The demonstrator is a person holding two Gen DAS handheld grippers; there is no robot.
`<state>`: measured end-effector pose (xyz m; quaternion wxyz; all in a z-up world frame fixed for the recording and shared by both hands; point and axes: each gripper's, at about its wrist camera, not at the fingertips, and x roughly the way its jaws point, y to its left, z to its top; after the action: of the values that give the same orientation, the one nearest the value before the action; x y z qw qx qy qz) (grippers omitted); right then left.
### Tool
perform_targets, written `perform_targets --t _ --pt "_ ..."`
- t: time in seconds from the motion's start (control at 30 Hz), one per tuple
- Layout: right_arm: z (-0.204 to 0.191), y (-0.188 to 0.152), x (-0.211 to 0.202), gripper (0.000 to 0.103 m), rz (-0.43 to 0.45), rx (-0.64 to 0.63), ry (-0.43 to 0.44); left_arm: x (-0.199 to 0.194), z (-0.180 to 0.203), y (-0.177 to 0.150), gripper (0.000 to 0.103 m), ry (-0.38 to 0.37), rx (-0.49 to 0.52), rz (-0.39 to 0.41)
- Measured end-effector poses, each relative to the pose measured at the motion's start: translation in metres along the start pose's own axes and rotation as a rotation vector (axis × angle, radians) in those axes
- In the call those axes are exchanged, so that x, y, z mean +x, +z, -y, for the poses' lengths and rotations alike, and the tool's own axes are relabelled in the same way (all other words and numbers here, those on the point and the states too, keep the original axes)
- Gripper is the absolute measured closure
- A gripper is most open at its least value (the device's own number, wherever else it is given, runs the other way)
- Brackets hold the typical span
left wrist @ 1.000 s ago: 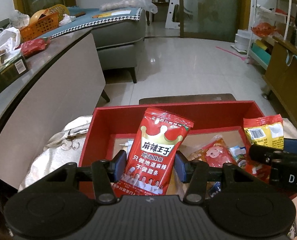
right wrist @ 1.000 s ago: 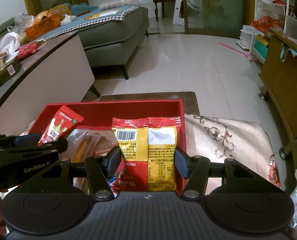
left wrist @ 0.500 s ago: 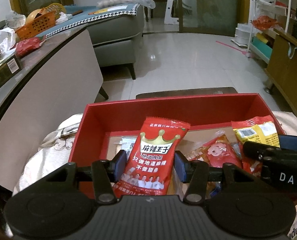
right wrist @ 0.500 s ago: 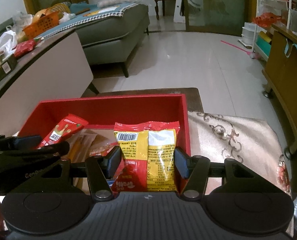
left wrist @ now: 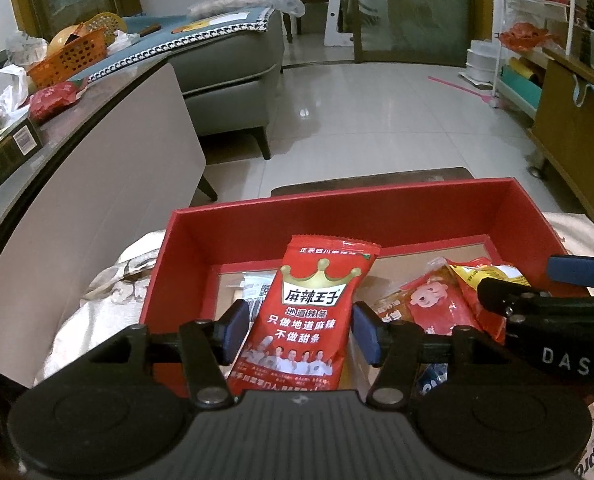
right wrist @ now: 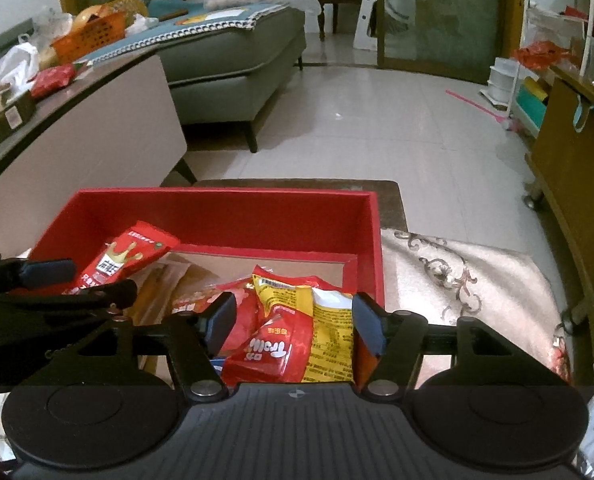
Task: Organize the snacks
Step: 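Open left tool to release the spicy-strip packet while right tool releases the yellow-red packet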
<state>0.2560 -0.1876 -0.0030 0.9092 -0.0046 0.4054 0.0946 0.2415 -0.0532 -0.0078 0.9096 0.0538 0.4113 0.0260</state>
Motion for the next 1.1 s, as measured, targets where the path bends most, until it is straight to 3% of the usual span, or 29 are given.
perform_targets --t 0.17,0.57,1.1 --pt "0.002 0.003 -0.007 0.031 0.006 0.013 0.003 -0.011 -0.001 0.001 0.052 -0.008 0.0 0.02" --pt "-0.009 0.012 -0.041 0.018 0.048 0.015 0.004 -0.036 -0.011 0.001 0.052 -0.015 -0.023 0.047" --pt "-0.01 0.006 -0.072 0.015 0.069 0.056 -0.034 -0.068 -0.021 -0.009 0.051 -0.047 -0.032 0.064"
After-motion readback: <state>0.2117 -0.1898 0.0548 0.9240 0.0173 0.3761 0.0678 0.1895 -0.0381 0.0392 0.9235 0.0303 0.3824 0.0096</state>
